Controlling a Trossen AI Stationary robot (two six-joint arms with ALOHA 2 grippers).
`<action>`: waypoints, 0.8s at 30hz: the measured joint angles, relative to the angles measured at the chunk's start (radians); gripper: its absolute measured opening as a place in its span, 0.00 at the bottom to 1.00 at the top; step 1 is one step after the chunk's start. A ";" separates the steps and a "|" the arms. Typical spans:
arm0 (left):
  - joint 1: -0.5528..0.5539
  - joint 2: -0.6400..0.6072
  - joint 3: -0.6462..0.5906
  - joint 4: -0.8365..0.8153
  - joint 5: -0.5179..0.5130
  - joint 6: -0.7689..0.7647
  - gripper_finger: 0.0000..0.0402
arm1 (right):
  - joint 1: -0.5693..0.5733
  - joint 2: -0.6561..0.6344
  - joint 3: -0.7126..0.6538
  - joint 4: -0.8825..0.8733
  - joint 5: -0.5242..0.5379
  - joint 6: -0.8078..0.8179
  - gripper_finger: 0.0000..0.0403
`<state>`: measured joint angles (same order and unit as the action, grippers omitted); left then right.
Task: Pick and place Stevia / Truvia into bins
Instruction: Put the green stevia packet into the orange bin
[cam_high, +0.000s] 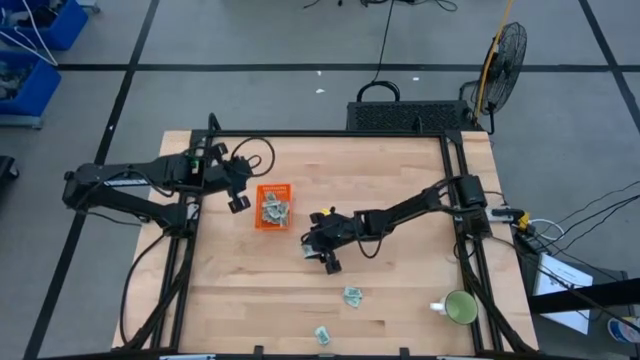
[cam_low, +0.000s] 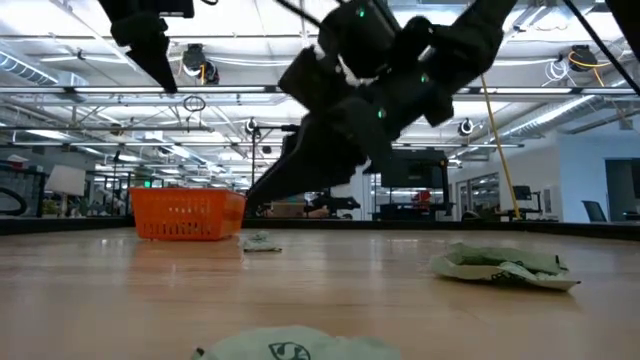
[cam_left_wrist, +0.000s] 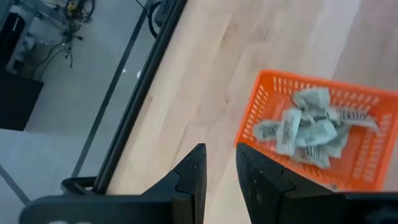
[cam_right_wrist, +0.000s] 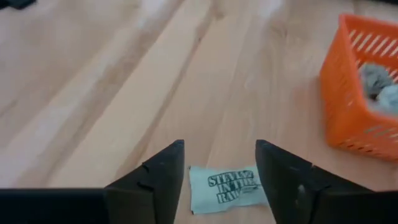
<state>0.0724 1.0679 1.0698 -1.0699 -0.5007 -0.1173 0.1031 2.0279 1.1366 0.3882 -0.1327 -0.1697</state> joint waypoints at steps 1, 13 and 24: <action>-0.005 0.000 -0.007 0.020 0.000 0.000 0.23 | -0.003 0.017 0.000 0.008 0.001 0.004 0.49; -0.016 0.000 -0.013 0.155 -0.004 0.063 0.23 | -0.040 0.129 0.002 0.049 0.033 0.038 0.43; -0.016 0.000 -0.013 0.154 -0.005 0.065 0.23 | -0.050 0.133 -0.003 0.180 0.074 0.028 0.10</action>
<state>0.0563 1.0678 1.0573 -0.9157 -0.5053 -0.0521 0.0533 2.1611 1.1341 0.5680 -0.0590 -0.1420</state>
